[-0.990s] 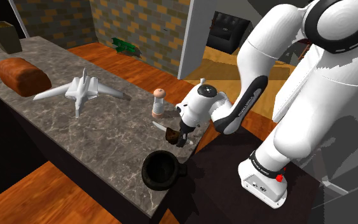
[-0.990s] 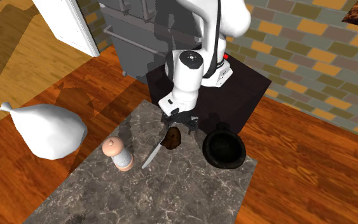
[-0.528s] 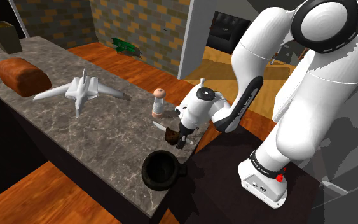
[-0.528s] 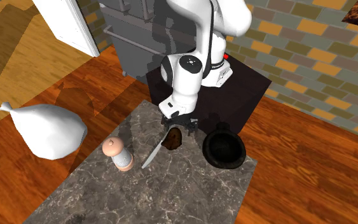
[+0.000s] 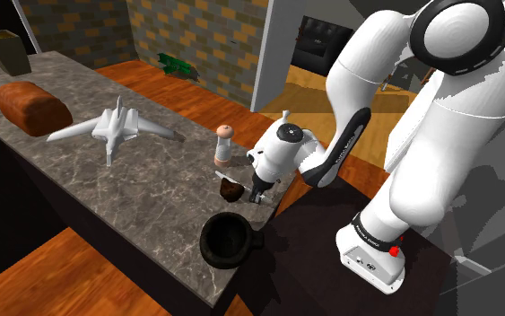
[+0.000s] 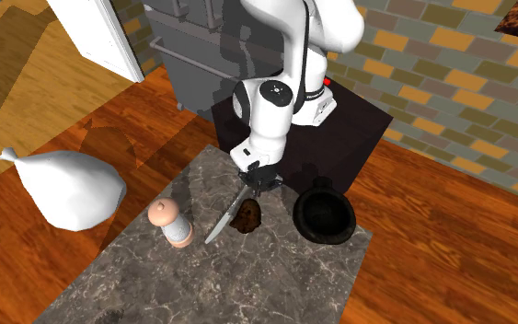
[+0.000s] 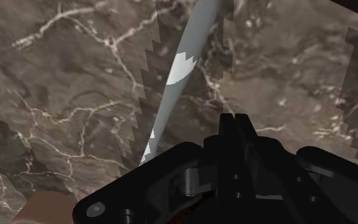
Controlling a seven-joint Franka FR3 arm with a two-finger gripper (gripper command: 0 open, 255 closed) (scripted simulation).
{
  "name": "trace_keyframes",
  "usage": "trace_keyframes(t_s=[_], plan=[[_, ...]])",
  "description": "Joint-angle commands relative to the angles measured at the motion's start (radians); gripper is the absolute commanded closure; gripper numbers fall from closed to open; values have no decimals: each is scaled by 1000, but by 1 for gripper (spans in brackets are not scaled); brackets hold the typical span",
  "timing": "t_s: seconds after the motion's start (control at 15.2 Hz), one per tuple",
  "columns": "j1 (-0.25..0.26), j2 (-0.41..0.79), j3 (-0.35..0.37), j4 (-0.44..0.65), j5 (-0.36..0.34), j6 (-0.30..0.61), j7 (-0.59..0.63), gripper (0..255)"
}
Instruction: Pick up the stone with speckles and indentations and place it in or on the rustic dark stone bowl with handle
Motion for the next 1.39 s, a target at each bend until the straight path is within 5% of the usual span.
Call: trace_keyframes(t_s=[0.0, 0.2, 0.26, 0.33, 0.4, 0.46, 0.53, 0.59, 0.66, 1.12, 1.32], plan=[[0, 0, 0, 0, 0, 0, 0, 255], [0, 0, 0, 0, 0, 0, 0, 255], [0, 0, 0, 0, 0, 0, 0, 0], [-217, -23, 272, -26, 467, -37, -402, 0], [-384, -31, 489, -5, 815, -102, -685, 0], [-523, -24, 639, 40, 982, -182, -824, 0], [-612, -9, 721, 94, 1074, -265, -903, 0], [-699, 19, 789, 151, 1102, -346, -932, 0], [-718, 26, 804, 157, 1094, -354, -926, 0], [-551, 158, 614, 175, 913, -248, -795, 0], [-549, 157, 613, 175, 915, -248, -797, 0]])
